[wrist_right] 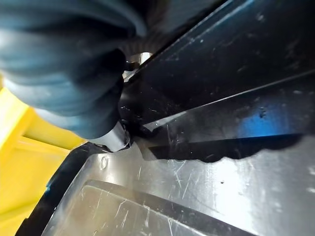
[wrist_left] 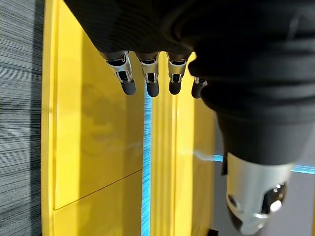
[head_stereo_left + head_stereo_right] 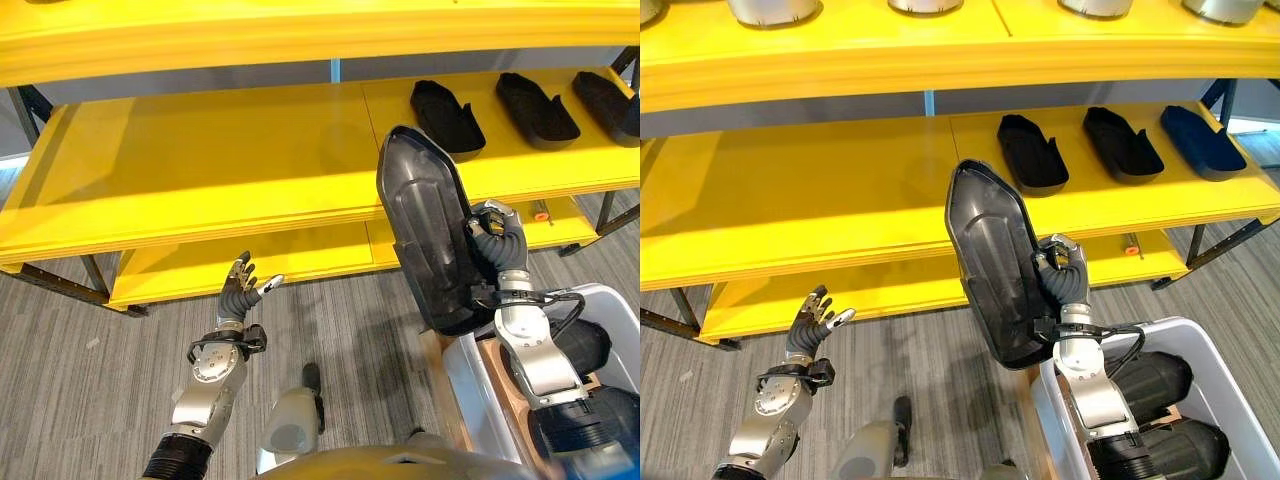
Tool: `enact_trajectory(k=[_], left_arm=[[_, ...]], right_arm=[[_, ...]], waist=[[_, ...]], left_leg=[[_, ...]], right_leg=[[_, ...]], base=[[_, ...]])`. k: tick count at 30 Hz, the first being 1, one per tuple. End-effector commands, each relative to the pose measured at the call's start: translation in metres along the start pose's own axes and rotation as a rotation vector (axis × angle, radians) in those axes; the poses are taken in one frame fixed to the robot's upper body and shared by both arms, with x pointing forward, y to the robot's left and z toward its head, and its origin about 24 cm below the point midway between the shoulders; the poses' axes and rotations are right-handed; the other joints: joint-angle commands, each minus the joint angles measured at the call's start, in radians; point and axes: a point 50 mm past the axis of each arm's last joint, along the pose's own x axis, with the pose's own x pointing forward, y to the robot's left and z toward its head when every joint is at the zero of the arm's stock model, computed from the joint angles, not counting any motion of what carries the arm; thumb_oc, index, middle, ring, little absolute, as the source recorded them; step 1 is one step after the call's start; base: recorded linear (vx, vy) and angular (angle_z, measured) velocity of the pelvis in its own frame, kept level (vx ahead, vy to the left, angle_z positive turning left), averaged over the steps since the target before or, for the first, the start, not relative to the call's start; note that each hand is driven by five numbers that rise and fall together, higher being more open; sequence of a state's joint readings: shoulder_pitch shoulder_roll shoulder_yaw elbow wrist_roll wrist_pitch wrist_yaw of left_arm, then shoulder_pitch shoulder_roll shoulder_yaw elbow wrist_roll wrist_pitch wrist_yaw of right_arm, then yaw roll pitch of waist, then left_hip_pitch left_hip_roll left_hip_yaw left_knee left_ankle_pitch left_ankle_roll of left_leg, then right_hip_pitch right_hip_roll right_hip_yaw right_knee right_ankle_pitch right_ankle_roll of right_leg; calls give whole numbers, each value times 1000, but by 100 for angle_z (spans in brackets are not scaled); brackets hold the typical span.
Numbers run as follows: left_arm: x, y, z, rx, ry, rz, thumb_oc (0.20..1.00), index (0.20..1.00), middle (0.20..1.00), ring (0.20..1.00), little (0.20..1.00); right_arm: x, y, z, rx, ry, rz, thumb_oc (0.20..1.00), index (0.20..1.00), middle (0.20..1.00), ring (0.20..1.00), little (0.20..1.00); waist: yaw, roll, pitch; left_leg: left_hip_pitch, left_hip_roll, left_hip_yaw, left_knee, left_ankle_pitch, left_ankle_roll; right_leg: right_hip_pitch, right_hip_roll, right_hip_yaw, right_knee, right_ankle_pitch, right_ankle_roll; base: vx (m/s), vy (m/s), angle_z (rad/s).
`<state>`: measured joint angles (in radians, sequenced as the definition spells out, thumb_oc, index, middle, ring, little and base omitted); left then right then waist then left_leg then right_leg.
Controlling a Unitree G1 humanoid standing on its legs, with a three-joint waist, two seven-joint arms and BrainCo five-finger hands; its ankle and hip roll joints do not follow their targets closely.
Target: Move parts from the plastic box to the shelf.
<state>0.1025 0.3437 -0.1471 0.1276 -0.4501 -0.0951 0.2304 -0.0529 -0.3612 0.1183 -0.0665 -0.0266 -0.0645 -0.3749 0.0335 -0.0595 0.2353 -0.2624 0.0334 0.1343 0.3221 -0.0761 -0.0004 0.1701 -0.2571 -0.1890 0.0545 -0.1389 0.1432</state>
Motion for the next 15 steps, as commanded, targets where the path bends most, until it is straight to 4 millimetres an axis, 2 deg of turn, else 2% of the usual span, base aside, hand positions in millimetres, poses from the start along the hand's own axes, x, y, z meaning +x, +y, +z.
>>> enact_trajectory(k=[1,2,3,5,7,8,9,12,13,14,15], left_arm=[[-4,7,21,33,-108,2,1000,1000,1000,1000,1000],[-2,7,23,44,-116,1,1000,1000,1000,1000,1000],[-1,8,25,50,-119,3,1000,1000,1000,1000,1000],[-1,10,28,59,-134,15,1000,1000,1000,1000,1000],[0,11,30,59,-142,16,1000,1000,1000,1000,1000],[0,11,29,55,-140,17,1000,1000,1000,1000,1000],[-1,12,29,51,-141,17,1000,1000,1000,1000,1000],[-1,14,30,41,-144,35,1000,1000,1000,1000,1000],[-1,15,30,41,-144,36,1000,1000,1000,1000,1000],[-2,16,28,39,-139,42,1000,1000,1000,1000,1000],[-2,16,25,41,-125,40,1000,1000,1000,1000,1000]], right_arm=[[8,-8,33,15,-178,-33,200,200,200,200,200],[10,-5,34,22,-179,-22,200,200,200,200,200],[11,-2,35,28,-183,-12,200,200,200,200,200],[14,6,39,43,-195,13,200,200,200,200,200],[16,11,39,48,-190,32,200,200,200,200,200],[17,12,39,58,-186,40,200,200,200,200,200],[18,12,38,65,-180,41,200,200,200,200,200],[22,14,43,83,-193,46,200,200,200,200,200],[22,14,43,83,-193,47,200,200,200,200,200],[22,15,43,77,-196,55,200,200,200,200,200],[19,13,41,69,-189,57,200,200,200,200,200]], waist=[[-13,-3,-69],[-17,0,-66],[-18,6,-58],[-23,32,-38],[-28,44,-26],[-33,46,-20],[-37,48,-17],[-39,36,4],[-39,37,5],[-37,21,16],[-37,15,17]], left_leg=[[-2,57,-1,-62,55,-11],[17,38,-2,-82,51,8],[34,31,2,-98,49,21],[98,19,12,-173,46,36],[140,11,16,-221,49,36],[163,12,16,-242,49,29],[170,13,12,-252,52,24],[193,27,8,-249,39,-3],[195,27,7,-249,38,-3],[201,35,0,-226,25,-19],[205,39,-9,-216,15,-25]], right_leg=[[-20,-16,16,154,104,29],[-67,-30,34,236,179,23],[-106,-36,33,300,217,14],[-177,-39,0,385,215,-1],[-223,-47,-41,345,194,-6],[-225,-49,-65,280,172,-5],[-230,-45,-74,215,176,0],[-267,-64,-82,30,238,47],[-263,-62,-83,24,241,47],[-257,-65,-68,-10,257,66],[-244,-55,-50,8,226,60]], base=[[156,263,18],[124,269,19],[102,307,21],[82,255,7],[117,104,-16],[140,-25,-21],[135,-90,-16],[96,-132,8],[114,-175,22],[115,-171,25],[136,-236,39]])
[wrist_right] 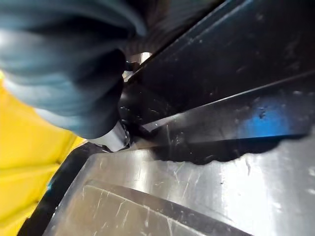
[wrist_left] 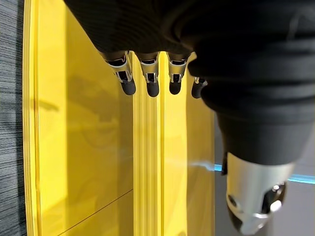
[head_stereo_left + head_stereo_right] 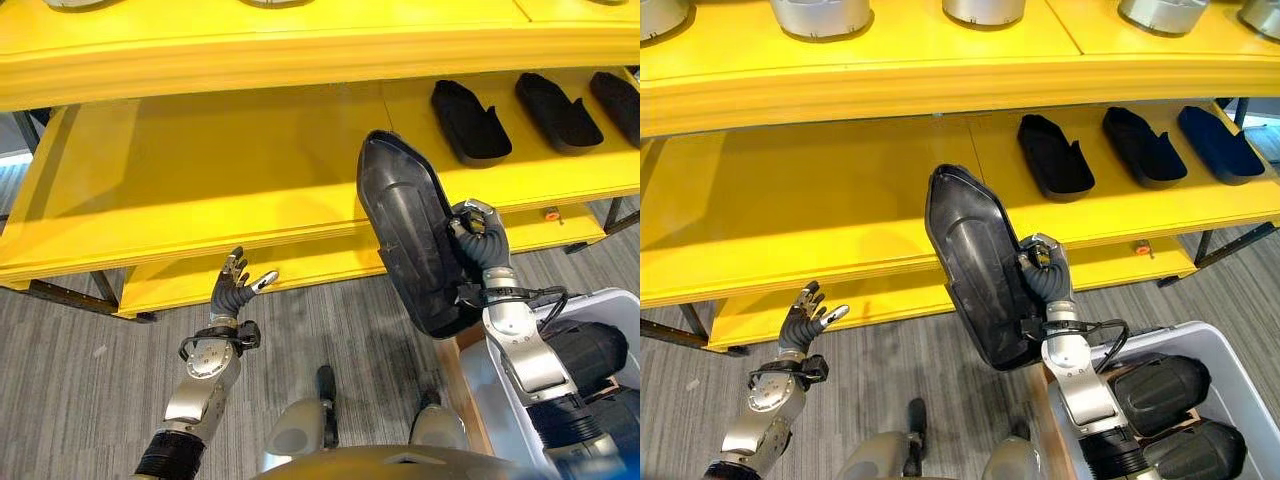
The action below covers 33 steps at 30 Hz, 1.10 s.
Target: Move parts from the plastic box to the shelf.
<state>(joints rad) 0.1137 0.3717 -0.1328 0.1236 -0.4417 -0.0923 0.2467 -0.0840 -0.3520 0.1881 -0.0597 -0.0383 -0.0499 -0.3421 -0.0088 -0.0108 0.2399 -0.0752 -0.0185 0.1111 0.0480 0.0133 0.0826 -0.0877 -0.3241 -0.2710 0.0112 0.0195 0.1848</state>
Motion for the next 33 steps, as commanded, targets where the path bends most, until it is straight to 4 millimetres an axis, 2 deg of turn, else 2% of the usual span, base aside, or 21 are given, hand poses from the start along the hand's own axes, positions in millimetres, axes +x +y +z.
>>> enact_trajectory(k=[1,3,5,10,11,20,24,28,30,33], left_arm=[[-2,4,21,-2,-118,4,1000,1000,1000,1000,1000],[-4,3,19,-15,-111,2,1000,1000,1000,1000,1000],[-6,2,17,-18,-103,-2,1000,1000,1000,1000,1000],[-9,-2,14,-20,-92,-25,1000,1000,1000,1000,1000],[-9,-3,15,-20,-94,-27,1000,1000,1000,1000,1000],[-8,-7,17,-35,-101,-41,1000,1000,1000,1000,1000],[-6,-11,22,-41,-121,-69,1000,1000,1000,1000,1000],[-4,-15,27,-49,-138,-96,1000,1000,1000,1000,1000],[-2,-16,29,-48,-144,-103,1000,1000,1000,1000,1000],[0,-19,36,-44,-165,-133,1000,1000,1000,1000,1000]], right_arm=[[17,-10,34,54,-175,-38,200,200,200,200,200],[14,-12,32,50,-169,-28,200,200,200,200,200],[13,-14,31,45,-165,-32,200,200,200,200,200],[13,-21,30,34,-165,-48,200,200,200,200,200],[15,-21,31,38,-168,-49,200,200,200,200,200],[35,-8,42,93,-191,-17,200,200,200,200,200],[57,1,63,107,-248,5,200,200,200,200,200],[77,11,73,116,-249,16,200,200,200,200,200],[82,11,76,104,-250,18,200,200,200,200,200],[103,9,86,60,-249,-6,200,200,200,200,200]], waist=[[4,-41,11],[12,-40,8],[8,-36,6],[4,-12,29],[6,-10,35],[23,-4,71],[46,3,105],[65,10,130],[68,10,134],[89,17,152]], left_leg=[[14,93,6,65,-72,-114],[12,117,-1,76,-69,-137],[6,125,-11,82,-69,-142],[-16,203,-33,72,-26,-189],[-20,207,-33,76,-25,-190],[-54,220,-38,94,-22,-193],[-101,218,-47,122,-24,-195],[-134,210,-54,139,-25,-193],[-140,209,-56,139,-25,-193],[-154,203,-63,135,-19,-194]], right_leg=[[14,18,44,56,63,13],[29,24,-5,65,36,6],[36,29,-17,69,25,1],[16,67,-69,163,-63,-34],[11,69,-71,176,-70,-36],[-44,64,-69,246,-96,-43],[-89,54,-65,283,-98,-45],[-117,50,-64,297,-96,-47],[-121,49,-64,296,-94,-47],[-133,45,-68,294,-89,-48]], base=[[87,-194,67],[74,-237,66],[41,-147,30],[28,-217,22],[-6,-137,17],[-31,-44,2],[-66,-11,8],[-49,4,4],[-41,4,6],[-36,11,9]])
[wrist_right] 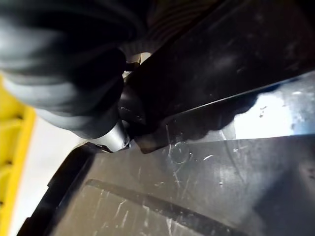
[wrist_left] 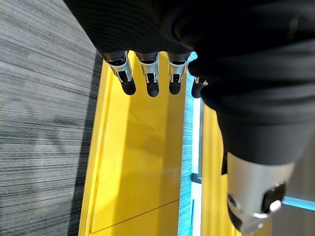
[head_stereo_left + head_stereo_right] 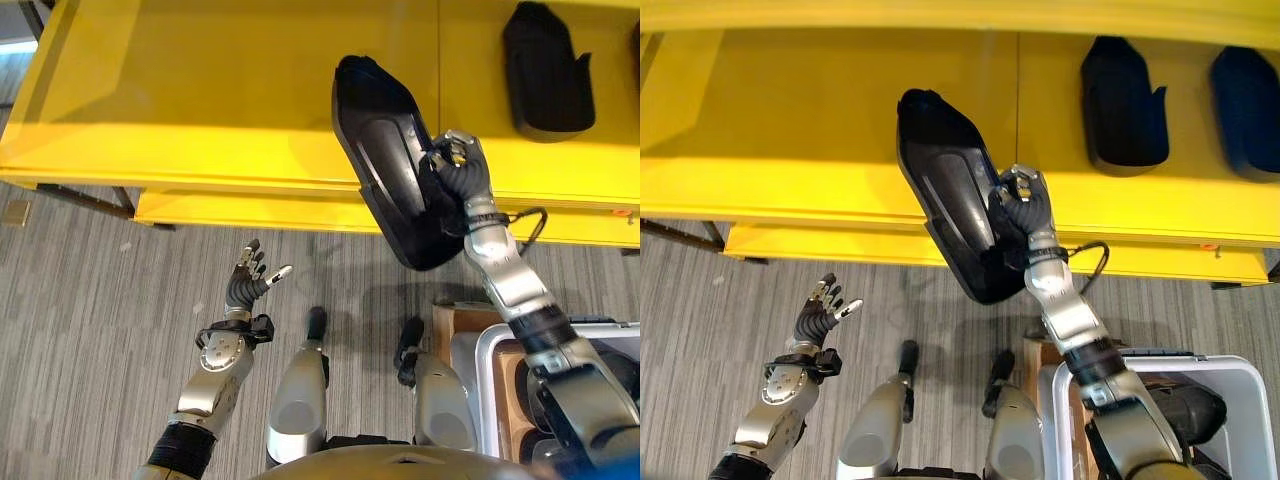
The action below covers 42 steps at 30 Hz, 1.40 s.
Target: Move parts from the plastic box to the shelf.
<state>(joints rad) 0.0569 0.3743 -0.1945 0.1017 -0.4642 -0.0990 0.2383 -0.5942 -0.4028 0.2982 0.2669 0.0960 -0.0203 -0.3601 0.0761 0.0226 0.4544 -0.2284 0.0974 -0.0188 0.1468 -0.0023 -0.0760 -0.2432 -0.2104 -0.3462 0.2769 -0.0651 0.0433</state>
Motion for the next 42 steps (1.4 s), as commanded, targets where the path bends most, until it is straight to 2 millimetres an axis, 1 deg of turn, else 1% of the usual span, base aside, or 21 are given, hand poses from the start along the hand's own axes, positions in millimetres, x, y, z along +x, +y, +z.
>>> enact_trajectory(k=[1,3,4,5,7,8,10,11,12,13,15,16,18,21,28,29,30,31,32,38,42], left_arm=[[-6,2,25,-16,-124,-53,1000,1000,1000,1000,1000],[-5,0,28,-15,-134,-67,1000,1000,1000,1000,1000],[-5,0,28,-15,-135,-67,1000,1000,1000,1000,1000],[-4,-2,30,-20,-143,-80,1000,1000,1000,1000,1000],[-3,-3,33,-19,-151,-90,1000,1000,1000,1000,1000],[-3,-3,33,-19,-151,-90,1000,1000,1000,1000,1000],[-2,-5,36,-26,-161,-102,1000,1000,1000,1000,1000],[-2,-5,36,-26,-161,-102,1000,1000,1000,1000,1000],[-1,-9,39,-37,-171,-120,1000,1000,1000,1000,1000],[-1,-9,39,-38,-172,-120,1000,1000,1000,1000,1000],[0,-11,42,-38,-183,-128,1000,1000,1000,1000,1000],[0,-11,42,-38,-183,-128,1000,1000,1000,1000,1000],[1,-12,45,-40,-191,-135,1000,1000,1000,1000,1000],[1,-13,45,-48,-192,-142,1000,1000,1000,1000,1000],[6,-22,56,-41,-228,-178,1000,1000,1000,1000,1000],[7,-26,59,-46,-236,-191,1000,1000,1000,1000,1000],[8,-28,61,-40,-243,-202,1000,1000,1000,1000,1000],[8,-29,61,-32,-245,-210,1000,1000,1000,1000,1000],[8,-32,63,-30,-251,-229,1000,1000,1000,1000,1000],[9,-37,65,-33,-253,-258,1000,1000,1000,1000,1000],[9,-40,66,-41,-253,-275,1000,1000,1000,1000,1000]], right_arm=[[18,-5,32,41,-117,-45,200,200,200,200,200],[30,-9,40,26,-129,-66,200,200,200,200,200],[30,-9,41,27,-129,-66,200,200,200,200,200],[41,-13,49,17,-139,-85,200,200,200,200,200],[53,-19,61,-3,-162,-111,200,200,200,200,200],[53,-19,61,-3,-162,-111,200,200,200,200,200],[67,-29,77,-21,-181,-153,200,200,200,200,200],[67,-29,77,-21,-182,-153,200,200,200,200,200],[79,-39,90,-19,-188,-194,200,200,200,200,200],[79,-39,91,-19,-189,-194,200,200,200,200,200],[86,-47,103,-25,-209,-224,200,200,200,200,200],[86,-47,103,-25,-209,-224,200,200,200,200,200],[95,-56,117,9,-215,-268,200,200,200,200,200],[102,-65,125,52,-205,-303,200,200,200,200,200],[116,-80,120,239,-72,-388,200,200,200,200,200],[118,-81,120,305,-53,-400,200,200,200,200,200],[120,-83,122,335,-46,-399,200,200,200,200,200],[120,-82,122,333,-41,-396,200,200,200,200,200],[123,-84,129,320,-53,-391,200,200,200,200,200],[126,-89,134,401,-31,-409,200,200,200,200,200],[128,-94,142,393,-38,-414,200,200,200,200,200]], waist=[[10,-15,-55],[19,-12,-46],[19,-12,-45],[28,-11,-36],[36,-9,-25],[36,-9,-25],[47,-7,-10],[47,-7,-10],[56,-1,5],[56,-1,5],[61,3,14],[61,3,14],[66,9,26],[71,13,31],[79,23,46],[81,26,42],[82,27,46],[82,26,43],[83,27,45],[92,28,44],[101,31,42]], left_leg=[[-5,86,67,39,-6,-36],[-13,84,65,41,-5,-36],[-13,84,65,41,-5,-36],[-25,80,61,47,-6,-34],[-44,73,58,63,-11,-32],[-44,73,57,63,-11,-32],[-72,65,53,92,-21,-28],[-73,65,53,92,-21,-28],[-103,57,50,128,-32,-25],[-105,57,50,130,-33,-25],[-123,52,50,152,-45,-22],[-123,52,50,152,-45,-22],[-151,45,51,178,-55,-18],[-174,39,52,194,-61,-16],[-212,33,45,212,-67,-11],[-208,33,37,212,-87,-16],[-222,29,39,212,-66,-9],[-215,31,34,217,-90,-16],[-220,29,34,221,-92,-15],[-233,25,28,223,-94,-13],[-242,20,23,225,-94,-11]], right_leg=[[22,-70,6,29,-6,94],[15,-72,6,29,-2,94],[15,-72,6,29,-3,94],[9,-73,6,31,0,94],[-2,-78,5,36,1,94],[-2,-78,5,36,1,94],[-20,-86,5,48,1,94],[-20,-86,6,49,1,94],[-40,-96,10,66,1,94],[-41,-96,10,67,0,94],[-57,-99,15,80,-2,94],[-57,-99,15,80,-2,94],[-80,-105,24,97,-6,94],[-99,-109,28,107,-7,94],[-129,-109,30,115,-12,94],[-125,-105,36,119,-31,103],[-135,-109,30,115,-11,94],[-129,-107,37,123,-32,103],[-134,-107,36,125,-32,103],[-140,-105,32,116,-29,107],[-142,-106,29,115,-27,108]], base=[[-33,15,6],[0,0,0],[-35,12,1],[-35,13,1],[-39,19,9],[-41,28,13],[-35,30,7],[-34,53,4],[-25,41,3],[-32,59,8],[-16,34,22],[-18,43,16],[-19,52,2],[-11,44,1],[9,9,0],[0,0,0],[86,-4,1],[4,24,4],[83,5,4],[0,0,0],[0,0,0]])
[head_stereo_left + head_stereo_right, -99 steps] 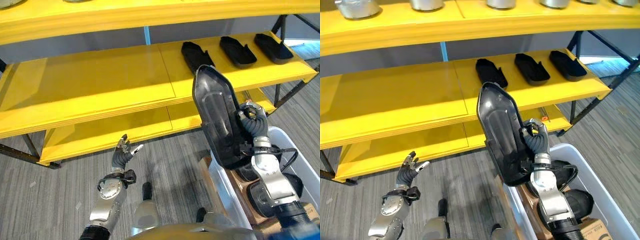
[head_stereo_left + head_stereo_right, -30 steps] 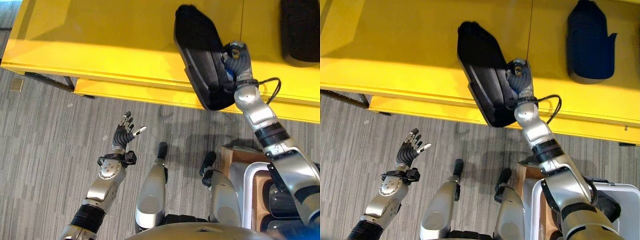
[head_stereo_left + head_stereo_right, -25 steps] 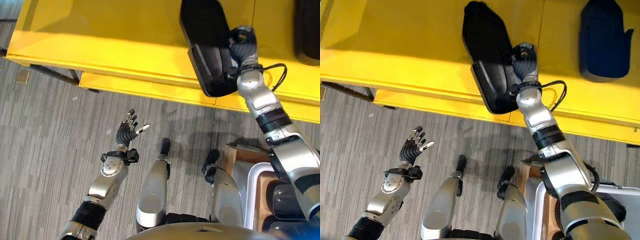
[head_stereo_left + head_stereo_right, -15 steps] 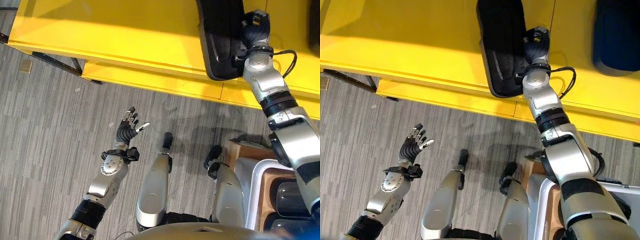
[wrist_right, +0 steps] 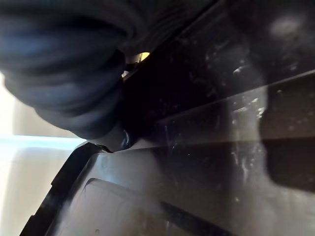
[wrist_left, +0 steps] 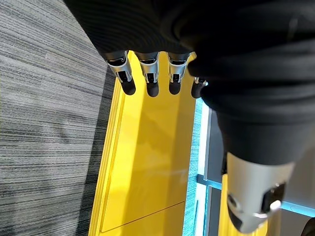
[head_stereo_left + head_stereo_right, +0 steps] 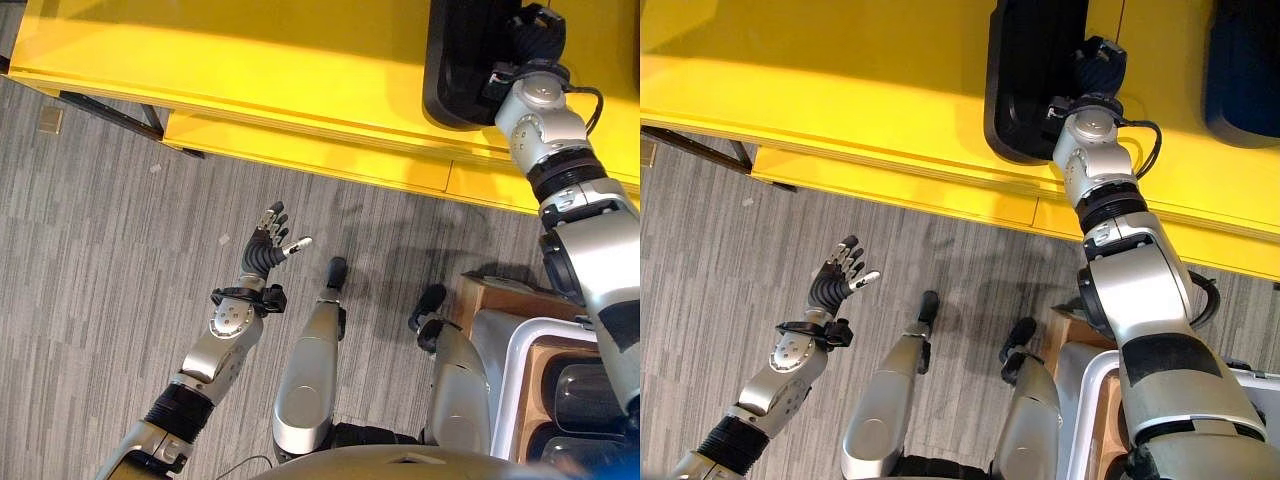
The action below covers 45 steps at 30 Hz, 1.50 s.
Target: Move parts from the plastic box to the shelf.
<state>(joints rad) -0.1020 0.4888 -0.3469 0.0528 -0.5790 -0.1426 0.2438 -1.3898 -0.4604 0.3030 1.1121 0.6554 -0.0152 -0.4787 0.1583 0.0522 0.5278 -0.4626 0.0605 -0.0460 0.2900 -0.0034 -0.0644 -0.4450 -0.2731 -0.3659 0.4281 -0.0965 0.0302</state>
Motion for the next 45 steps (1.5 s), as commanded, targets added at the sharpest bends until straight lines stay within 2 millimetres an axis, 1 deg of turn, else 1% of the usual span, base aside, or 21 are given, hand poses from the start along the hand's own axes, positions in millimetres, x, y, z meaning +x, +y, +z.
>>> enact_trajectory(k=[1,3,9,12,16,22,23,24,25,26,27,29,33,40,45], left_arm=[[-6,-12,26,-29,-121,-90,1000,1000,1000,1000,1000],[-6,-13,27,-30,-124,-100,1000,1000,1000,1000,1000],[-4,-15,28,-25,-128,-118,1000,1000,1000,1000,1000],[-3,-18,30,-32,-136,-134,1000,1000,1000,1000,1000],[-3,-18,31,-26,-139,-140,1000,1000,1000,1000,1000],[-2,-19,32,-32,-144,-135,1000,1000,1000,1000,1000],[-2,-19,32,-32,-144,-135,1000,1000,1000,1000,1000],[-2,-19,32,-32,-144,-135,1000,1000,1000,1000,1000],[-1,-18,34,-32,-150,-130,1000,1000,1000,1000,1000],[-1,-17,34,-31,-150,-130,1000,1000,1000,1000,1000],[-1,-17,34,-30,-150,-131,1000,1000,1000,1000,1000],[-1,-16,34,-34,-149,-128,1000,1000,1000,1000,1000],[-2,-15,33,-34,-144,-124,1000,1000,1000,1000,1000],[-2,-16,31,-35,-129,-137,1000,1000,1000,1000,1000],[-1,-15,30,-36,-122,-134,1000,1000,1000,1000,1000]], right_arm=[[1,11,64,61,-195,36,200,200,200,200,200],[2,10,71,50,-211,33,200,200,200,200,200],[6,1,78,36,-215,0,200,200,200,200,200],[10,-11,85,35,-215,-40,200,200,200,200,200],[12,-21,92,30,-220,-69,200,200,200,200,200],[14,-24,97,4,-226,-89,200,200,200,200,200],[13,-23,97,7,-225,-85,332,332,332,332,332],[13,-23,97,7,-225,-85,332,332,332,332,332],[12,-20,99,39,-225,-79,893,893,893,893,893],[12,-19,100,37,-228,-76,959,959,959,959,959],[11,-17,101,43,-232,-72,1000,1000,1000,1000,1000],[10,-14,106,76,-244,-59,1000,1000,1000,1000,1000],[8,-9,110,101,-259,-43,1000,1000,1000,1000,1000],[1,3,119,217,-287,2,1000,1000,1000,1000,1000],[-8,16,128,273,-333,56,1000,1000,1000,1000,1000]], waist=[[19,2,-31],[25,3,-34],[34,7,-33],[42,11,-32],[51,13,-32],[55,10,-33],[55,10,-33],[55,10,-33],[53,9,-34],[53,9,-35],[52,9,-35],[50,11,-38],[49,11,-39],[43,13,-46],[37,12,-48]], left_leg=[[-9,57,50,82,-92,-23],[-16,53,46,84,-92,-21],[-28,45,37,87,-91,-20],[-41,39,34,88,-87,-19],[-50,36,28,88,-86,-18],[-54,35,27,92,-86,-17],[-53,36,28,92,-87,-17],[-53,36,28,92,-87,-17],[-50,36,30,89,-86,-18],[-49,35,30,88,-86,-18],[-47,34,31,87,-85,-18],[-45,32,30,88,-86,-19],[-41,33,31,87,-87,-20],[-30,32,30,87,-89,-22],[-19,32,31,87,-90,-23]], right_leg=[[60,-43,48,-37,4,121],[61,-45,44,-40,5,123],[62,-47,35,-41,6,124],[60,-51,29,-41,7,126],[57,-53,26,-43,8,127],[56,-53,25,-41,6,125],[57,-53,26,-43,7,125],[57,-53,26,-43,7,125],[58,-52,28,-46,8,125],[58,-51,29,-47,8,125],[60,-51,29,-47,8,125],[63,-51,31,-44,5,125],[66,-51,30,-44,5,125],[80,-50,32,-50,4,126],[88,-49,34,-51,3,125]], base=[[12,18,3],[7,5,2],[1,4,5],[-2,14,7],[2,8,8],[6,5,4],[0,0,0],[0,0,0],[0,0,0],[0,0,0],[0,0,0],[0,0,0],[0,0,0],[0,0,0],[0,0,0]])
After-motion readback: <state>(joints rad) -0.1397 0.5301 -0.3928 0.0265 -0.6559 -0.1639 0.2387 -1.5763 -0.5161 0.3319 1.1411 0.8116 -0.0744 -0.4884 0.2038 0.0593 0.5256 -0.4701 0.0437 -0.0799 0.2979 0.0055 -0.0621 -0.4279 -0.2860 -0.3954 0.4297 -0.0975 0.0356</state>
